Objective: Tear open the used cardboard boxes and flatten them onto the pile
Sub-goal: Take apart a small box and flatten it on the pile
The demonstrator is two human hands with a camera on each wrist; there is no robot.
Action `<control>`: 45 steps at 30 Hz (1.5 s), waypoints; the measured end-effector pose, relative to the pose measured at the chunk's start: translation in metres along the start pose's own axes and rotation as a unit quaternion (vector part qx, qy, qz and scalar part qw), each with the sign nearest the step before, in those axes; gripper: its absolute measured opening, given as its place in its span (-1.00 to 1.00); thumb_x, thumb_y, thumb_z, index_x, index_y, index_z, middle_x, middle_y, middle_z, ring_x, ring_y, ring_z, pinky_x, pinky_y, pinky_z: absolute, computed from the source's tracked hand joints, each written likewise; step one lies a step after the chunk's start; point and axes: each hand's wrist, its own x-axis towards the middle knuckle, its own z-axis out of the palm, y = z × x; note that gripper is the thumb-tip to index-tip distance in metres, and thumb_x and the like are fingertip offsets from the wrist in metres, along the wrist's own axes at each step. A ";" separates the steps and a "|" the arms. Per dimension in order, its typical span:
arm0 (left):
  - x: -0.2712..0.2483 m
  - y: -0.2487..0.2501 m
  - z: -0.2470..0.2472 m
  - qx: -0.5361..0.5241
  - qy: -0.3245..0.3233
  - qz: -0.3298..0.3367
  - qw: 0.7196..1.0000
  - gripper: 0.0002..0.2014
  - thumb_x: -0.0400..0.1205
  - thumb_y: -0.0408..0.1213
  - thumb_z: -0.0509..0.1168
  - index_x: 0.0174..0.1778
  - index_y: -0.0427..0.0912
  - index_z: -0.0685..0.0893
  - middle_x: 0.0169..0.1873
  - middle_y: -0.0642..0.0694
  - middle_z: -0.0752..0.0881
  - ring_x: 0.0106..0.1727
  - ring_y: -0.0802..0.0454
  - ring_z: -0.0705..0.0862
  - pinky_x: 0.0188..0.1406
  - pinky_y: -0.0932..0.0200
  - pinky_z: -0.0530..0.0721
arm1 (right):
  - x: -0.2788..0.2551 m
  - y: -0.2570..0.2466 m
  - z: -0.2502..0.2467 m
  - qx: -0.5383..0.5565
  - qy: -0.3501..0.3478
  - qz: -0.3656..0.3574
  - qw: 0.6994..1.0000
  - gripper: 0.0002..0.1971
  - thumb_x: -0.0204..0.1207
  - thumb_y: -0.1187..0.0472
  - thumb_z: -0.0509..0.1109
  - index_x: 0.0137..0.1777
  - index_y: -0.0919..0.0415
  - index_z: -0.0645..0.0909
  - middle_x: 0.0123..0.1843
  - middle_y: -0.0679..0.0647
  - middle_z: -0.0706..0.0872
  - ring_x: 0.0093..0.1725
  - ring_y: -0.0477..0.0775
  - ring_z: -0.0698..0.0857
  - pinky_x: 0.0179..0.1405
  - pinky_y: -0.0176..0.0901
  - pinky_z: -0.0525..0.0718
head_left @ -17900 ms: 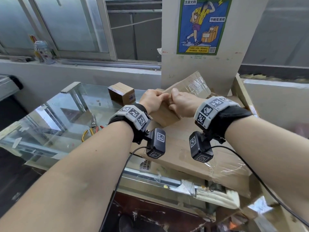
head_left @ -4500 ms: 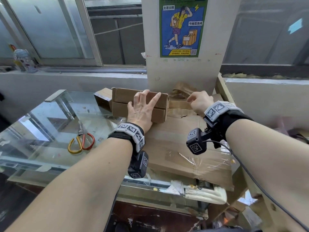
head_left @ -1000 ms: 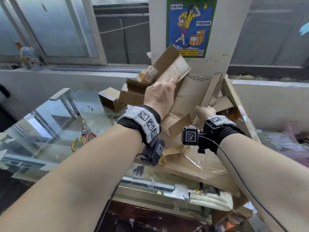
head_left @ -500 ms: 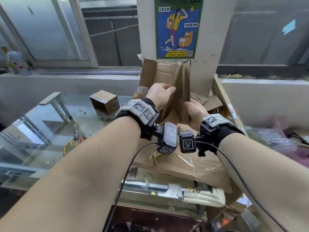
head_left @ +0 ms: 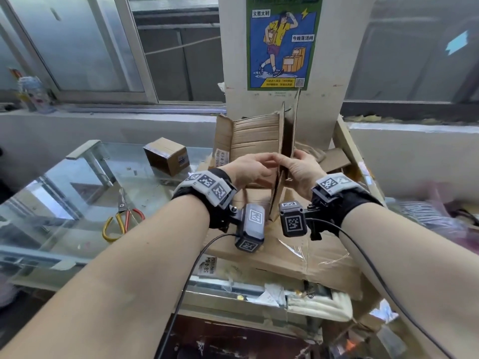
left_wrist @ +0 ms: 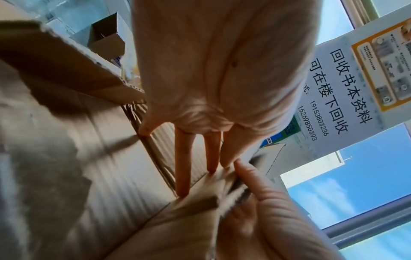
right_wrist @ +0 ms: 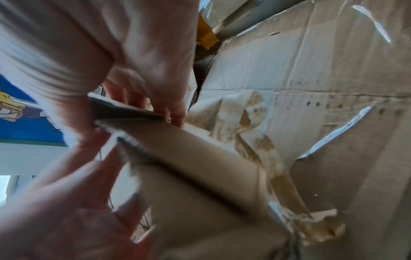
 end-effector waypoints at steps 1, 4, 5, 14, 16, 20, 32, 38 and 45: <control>0.000 -0.001 0.000 -0.003 0.003 -0.005 1.000 -0.43 0.59 -0.76 0.01 0.48 -0.27 0.47 0.34 -0.13 0.60 0.03 0.03 0.71 -0.16 0.32 0.72 | 0.004 0.000 0.001 -0.015 0.016 -0.012 1.000 -0.66 0.42 0.40 0.44 0.21 0.31 0.59 -0.06 0.23 0.73 -0.10 0.25 0.73 -0.05 0.15 0.73; 0.002 -0.009 -0.005 0.009 0.091 -0.011 0.996 -0.50 0.60 -0.71 0.12 0.46 -0.32 0.48 0.33 -0.20 0.62 0.32 -0.12 0.63 0.02 0.22 0.70 | 0.009 -0.002 0.000 -0.063 0.064 -0.051 0.995 -0.77 0.39 0.52 0.25 -0.13 0.19 0.60 -0.05 0.30 0.74 0.04 0.36 0.74 0.12 0.27 0.71; 0.003 -0.013 -0.009 0.071 0.151 -0.008 0.986 -0.56 0.59 -0.62 0.21 0.41 -0.29 0.55 0.30 -0.19 0.65 0.33 -0.11 0.62 0.17 0.16 0.66 | 0.012 -0.001 -0.002 -0.077 0.077 -0.057 0.992 -0.75 0.40 0.52 0.24 -0.20 0.13 0.56 -0.04 0.29 0.74 0.05 0.35 0.73 0.15 0.25 0.70; 0.003 -0.043 -0.040 0.346 0.427 -0.108 0.828 0.01 0.36 0.13 0.53 0.60 -0.12 0.11 0.55 -0.26 0.15 0.57 -0.26 0.18 0.56 -0.18 0.22 | 0.012 -0.007 -0.010 -0.077 0.131 -0.045 0.987 -0.84 0.43 0.45 0.22 -0.24 0.18 0.46 -0.21 0.10 0.60 -0.20 0.05 0.59 -0.12 0.01 0.62; 0.007 -0.052 -0.050 0.260 0.353 -0.134 0.889 0.03 0.23 0.34 0.49 0.49 -0.18 0.31 0.40 -0.26 0.45 0.37 -0.24 0.49 0.39 -0.14 0.50 | 0.014 -0.006 -0.014 -0.051 0.126 -0.037 0.990 -0.87 0.42 0.47 0.22 -0.18 0.25 0.51 -0.15 0.18 0.64 -0.13 0.14 0.65 -0.09 0.07 0.69; -0.004 -0.058 -0.046 0.026 0.270 -0.080 0.959 -0.42 0.38 0.11 0.54 0.15 -0.21 0.60 0.08 -0.12 0.71 0.06 -0.04 0.67 0.13 0.04 0.65 | 0.011 -0.006 -0.020 -0.036 0.107 -0.026 0.993 -0.81 0.44 0.53 0.19 -0.26 0.26 0.50 -0.21 0.19 0.63 -0.16 0.15 0.63 -0.09 0.03 0.64; -0.011 -0.056 -0.052 -0.039 0.196 -0.080 0.977 -0.87 0.57 -0.39 0.42 -0.04 -0.15 0.63 0.19 -0.33 0.70 0.26 -0.28 0.66 0.33 -0.20 0.59 | 0.027 0.015 -0.055 -0.086 0.034 0.085 0.992 -0.37 0.20 0.14 0.69 0.25 0.30 0.58 0.07 0.26 0.78 0.03 0.31 0.78 0.09 0.36 0.70; -0.007 -0.053 -0.038 -0.046 0.220 -0.041 0.974 -0.41 0.52 -0.58 0.38 0.49 -0.34 0.41 0.32 -0.28 0.61 0.31 -0.18 0.60 0.13 0.05 0.64 | 0.043 0.024 -0.046 -0.058 0.060 0.059 0.995 -0.66 0.41 0.33 0.52 0.17 0.42 0.63 0.12 0.32 0.75 0.14 0.31 0.74 0.25 0.25 0.65; -0.015 -0.047 -0.034 -0.040 0.138 -0.095 0.985 -0.66 0.64 -0.32 0.34 0.33 -0.30 0.56 0.16 -0.20 0.67 0.17 -0.09 0.64 0.25 0.02 0.60 | 0.018 0.007 -0.042 -0.025 0.037 0.070 0.997 -0.66 0.50 0.40 0.43 0.27 0.43 0.56 0.02 0.30 0.76 -0.06 0.25 0.77 -0.02 0.26 0.75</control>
